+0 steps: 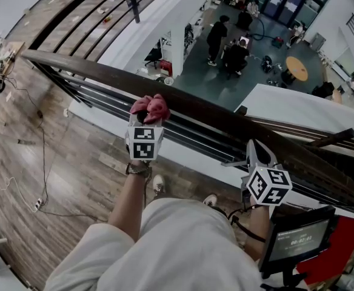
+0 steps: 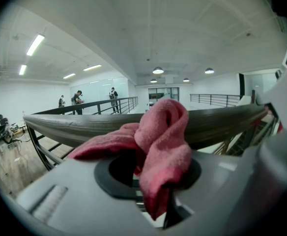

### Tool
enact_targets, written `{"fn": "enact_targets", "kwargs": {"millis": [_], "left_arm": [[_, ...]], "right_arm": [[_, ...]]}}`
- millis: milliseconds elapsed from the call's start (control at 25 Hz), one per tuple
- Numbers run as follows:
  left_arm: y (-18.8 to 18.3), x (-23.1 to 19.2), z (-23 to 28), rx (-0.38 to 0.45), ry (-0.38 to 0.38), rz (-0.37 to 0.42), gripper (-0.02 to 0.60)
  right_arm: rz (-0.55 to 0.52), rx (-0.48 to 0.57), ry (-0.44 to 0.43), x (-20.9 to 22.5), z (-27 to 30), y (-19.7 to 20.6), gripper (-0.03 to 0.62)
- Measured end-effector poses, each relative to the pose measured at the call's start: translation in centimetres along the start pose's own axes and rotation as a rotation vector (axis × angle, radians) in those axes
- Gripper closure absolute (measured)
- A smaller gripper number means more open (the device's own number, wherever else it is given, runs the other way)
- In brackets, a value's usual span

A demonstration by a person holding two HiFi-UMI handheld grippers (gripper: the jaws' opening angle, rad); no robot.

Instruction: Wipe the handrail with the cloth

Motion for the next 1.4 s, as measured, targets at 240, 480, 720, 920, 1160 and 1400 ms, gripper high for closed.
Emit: {"fn": "enact_targets", "kwargs": {"millis": [240,480,720,920,1160,1400], "left_arm": [[0.4,0.7,0.1,-0.001,0.002,0.005,0.448],[0.4,1.7,0.0,-0.005,0.018,0.009,0.446],[0.5,2.3,0.1,-0.012,0.026,0.015,0.446],[0.8,3.1,-0.1,-0.012,0.023,0.019,0.446],[0.8,4.2,0.0,-0.016,0.03,0.028,0.446],[1.1,5.2,-0.1,-0.027,0.036,0.037,0.446]], "right_arm": [[-0.002,0.0,0.001,0.5,-0.4,0.5,0.591],[0.0,-0.005,0.006,0.7,-0.8,0.7,0.591],[0.007,0.002,0.002,1.0,-0.9,0.8,0.591],[0.015,0.001,0.004,1.5,-1.6,1.5,0.591],[0.026,-0.001,0.012,2.4,-2.0,1.9,0.591],[0.028,-0.008,0.008,3.2,-2.3,2.6,0.591]]}}
Point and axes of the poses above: the fingertips, and each gripper's own axes: z forward along the fingers, x to its right, y out of its underside, the point moved 8 cm from there along -z, backward along the fingers, and after that the axes turned 11 degrees about -z, right-handed, at the moved point
